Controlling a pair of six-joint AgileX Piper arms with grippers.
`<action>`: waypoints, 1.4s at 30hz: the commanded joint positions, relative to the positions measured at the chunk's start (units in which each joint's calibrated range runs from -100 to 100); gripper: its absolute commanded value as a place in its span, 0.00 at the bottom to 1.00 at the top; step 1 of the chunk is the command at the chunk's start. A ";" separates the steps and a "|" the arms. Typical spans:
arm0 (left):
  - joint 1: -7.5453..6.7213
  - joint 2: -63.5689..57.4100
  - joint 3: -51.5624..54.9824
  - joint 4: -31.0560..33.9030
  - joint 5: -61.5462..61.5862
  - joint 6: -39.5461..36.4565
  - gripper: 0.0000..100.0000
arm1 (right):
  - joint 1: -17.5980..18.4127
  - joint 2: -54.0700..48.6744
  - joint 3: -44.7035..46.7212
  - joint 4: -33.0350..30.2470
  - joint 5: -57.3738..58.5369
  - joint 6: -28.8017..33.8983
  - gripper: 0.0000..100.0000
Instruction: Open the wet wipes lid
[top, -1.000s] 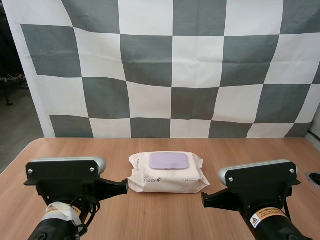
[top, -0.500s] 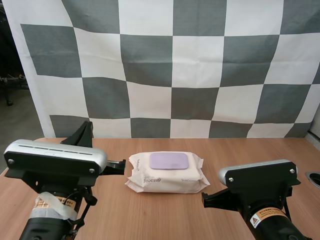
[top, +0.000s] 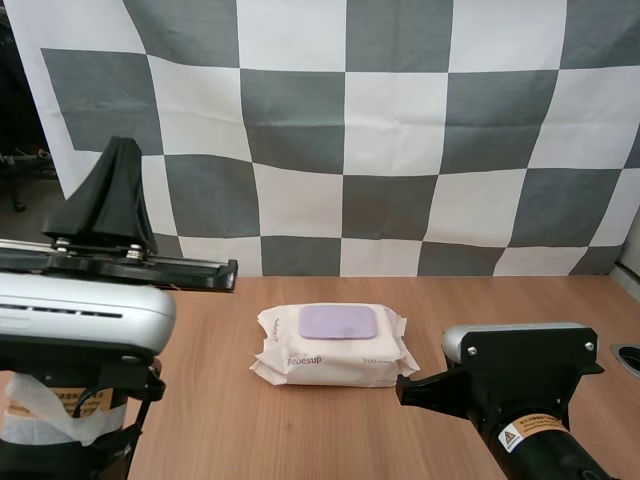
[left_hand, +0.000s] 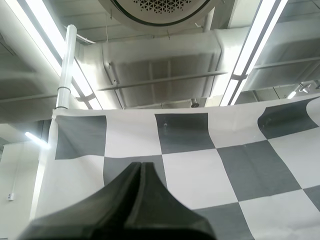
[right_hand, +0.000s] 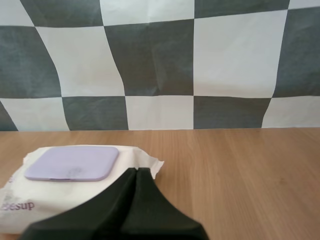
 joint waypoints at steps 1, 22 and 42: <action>0.00 0.32 -1.34 -0.03 7.84 -0.01 0.00 | 0.00 0.00 0.00 11.94 0.01 0.02 0.00; 0.00 18.92 -29.64 -3.02 43.77 8.23 0.00 | 0.00 0.00 0.00 15.44 -26.54 0.02 0.00; 3.80 23.88 -42.64 -4.89 100.42 -0.46 0.00 | 0.00 0.00 0.00 16.02 -131.04 0.02 0.00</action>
